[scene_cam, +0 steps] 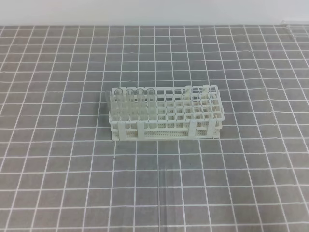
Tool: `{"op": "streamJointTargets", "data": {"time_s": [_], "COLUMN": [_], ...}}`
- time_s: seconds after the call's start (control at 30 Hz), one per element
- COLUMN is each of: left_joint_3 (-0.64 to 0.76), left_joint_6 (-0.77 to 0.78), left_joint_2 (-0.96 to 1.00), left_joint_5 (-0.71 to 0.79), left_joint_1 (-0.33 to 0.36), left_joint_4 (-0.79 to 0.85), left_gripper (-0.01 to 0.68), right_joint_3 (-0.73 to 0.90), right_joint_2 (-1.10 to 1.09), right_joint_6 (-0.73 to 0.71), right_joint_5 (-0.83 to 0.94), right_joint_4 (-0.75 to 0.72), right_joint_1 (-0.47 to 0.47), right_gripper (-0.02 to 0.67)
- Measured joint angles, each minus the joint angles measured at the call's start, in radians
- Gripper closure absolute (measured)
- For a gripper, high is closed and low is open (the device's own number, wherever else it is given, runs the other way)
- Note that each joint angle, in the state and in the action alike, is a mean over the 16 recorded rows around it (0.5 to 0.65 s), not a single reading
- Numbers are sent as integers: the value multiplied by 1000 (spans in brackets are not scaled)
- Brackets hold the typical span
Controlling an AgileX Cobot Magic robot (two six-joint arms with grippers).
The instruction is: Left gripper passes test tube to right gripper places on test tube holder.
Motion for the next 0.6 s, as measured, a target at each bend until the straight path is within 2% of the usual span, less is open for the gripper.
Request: {"op": "streamJointTargets", "data": {"time_s": [0.17,0.3,0.43,0.6], "left_joint_3": [-5,-43,-115,-273], "left_joint_6": [-72,-89,-80,-44], "left_joint_2": [-2,5,53,186], "left_joint_5": [-16,29,104,267], "left_joint_1": [0,0,0,0], "left_joint_4": [-34,-42,-44,-46], "left_gripper": [675,675,675,675], "right_joint_3": [-1,-25,-82,-191], "right_joint_2": [0,5,47,171], "right_joint_6": [0,0,0,0], "right_joint_5": [-36,-50,-54,-4], "right_joint_4": [169,240,221,150], "right_joint_1": [0,0,0,0], "right_gripper": [662,662,662,662]}}
